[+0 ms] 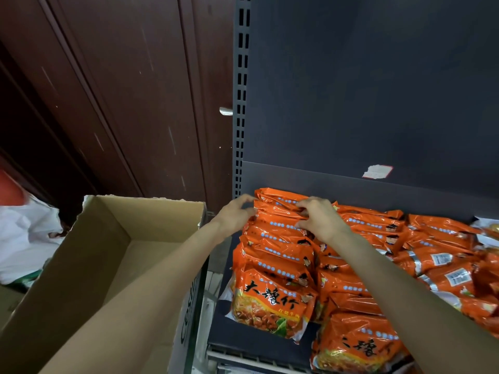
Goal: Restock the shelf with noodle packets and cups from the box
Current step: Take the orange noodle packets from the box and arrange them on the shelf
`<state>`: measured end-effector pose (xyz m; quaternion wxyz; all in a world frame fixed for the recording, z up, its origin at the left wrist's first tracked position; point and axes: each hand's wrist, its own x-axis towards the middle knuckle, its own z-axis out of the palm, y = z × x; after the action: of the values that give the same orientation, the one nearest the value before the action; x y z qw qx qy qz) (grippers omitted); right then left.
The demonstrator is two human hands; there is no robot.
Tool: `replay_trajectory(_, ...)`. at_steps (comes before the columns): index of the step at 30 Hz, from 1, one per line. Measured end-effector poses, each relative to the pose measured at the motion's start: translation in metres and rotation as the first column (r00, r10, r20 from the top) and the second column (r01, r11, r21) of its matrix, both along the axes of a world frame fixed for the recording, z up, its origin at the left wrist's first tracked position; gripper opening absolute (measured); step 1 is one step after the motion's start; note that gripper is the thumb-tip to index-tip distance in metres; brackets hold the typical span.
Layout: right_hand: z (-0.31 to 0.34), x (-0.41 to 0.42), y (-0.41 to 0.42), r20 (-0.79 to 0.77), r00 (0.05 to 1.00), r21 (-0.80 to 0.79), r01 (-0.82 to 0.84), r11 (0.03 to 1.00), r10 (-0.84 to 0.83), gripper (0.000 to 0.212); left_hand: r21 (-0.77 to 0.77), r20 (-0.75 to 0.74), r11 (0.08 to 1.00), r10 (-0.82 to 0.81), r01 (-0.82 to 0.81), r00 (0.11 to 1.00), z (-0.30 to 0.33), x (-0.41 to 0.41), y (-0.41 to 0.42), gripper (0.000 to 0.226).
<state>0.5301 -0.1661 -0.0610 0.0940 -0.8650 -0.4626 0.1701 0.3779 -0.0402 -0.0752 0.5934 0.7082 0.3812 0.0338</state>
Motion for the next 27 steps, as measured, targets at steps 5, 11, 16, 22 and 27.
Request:
replay_trajectory(5,0.006,-0.009,-0.017,0.067,0.998,0.111,0.0,0.994,-0.008,0.057,0.187,-0.092,0.982,-0.015,0.032,0.996,0.004,-0.01,-0.003,0.054)
replay_trajectory(11,0.012,-0.027,-0.04,0.155,0.985,0.146,-0.102,0.984,0.079,0.02,0.375,-0.177,0.919,-0.057,0.121,0.983,0.008,-0.031,-0.015,0.041)
replay_trajectory(16,0.013,-0.04,-0.044,0.147,0.98,0.004,-0.135,0.991,0.133,0.041,0.42,-0.129,0.907,0.013,0.043,0.992,0.002,-0.042,-0.019,0.035)
replay_trajectory(22,0.014,-0.055,-0.057,-0.033,0.977,-0.03,-0.211,0.977,0.21,0.065,0.397,-0.011,0.873,-0.303,0.282,0.953,0.007,-0.071,-0.023,0.044)
replay_trajectory(27,0.014,-0.072,-0.065,0.036,0.966,-0.282,-0.236,0.93,0.256,0.11,0.498,-0.428,0.595,-0.463,0.63,0.776,-0.005,-0.074,-0.039,0.094)
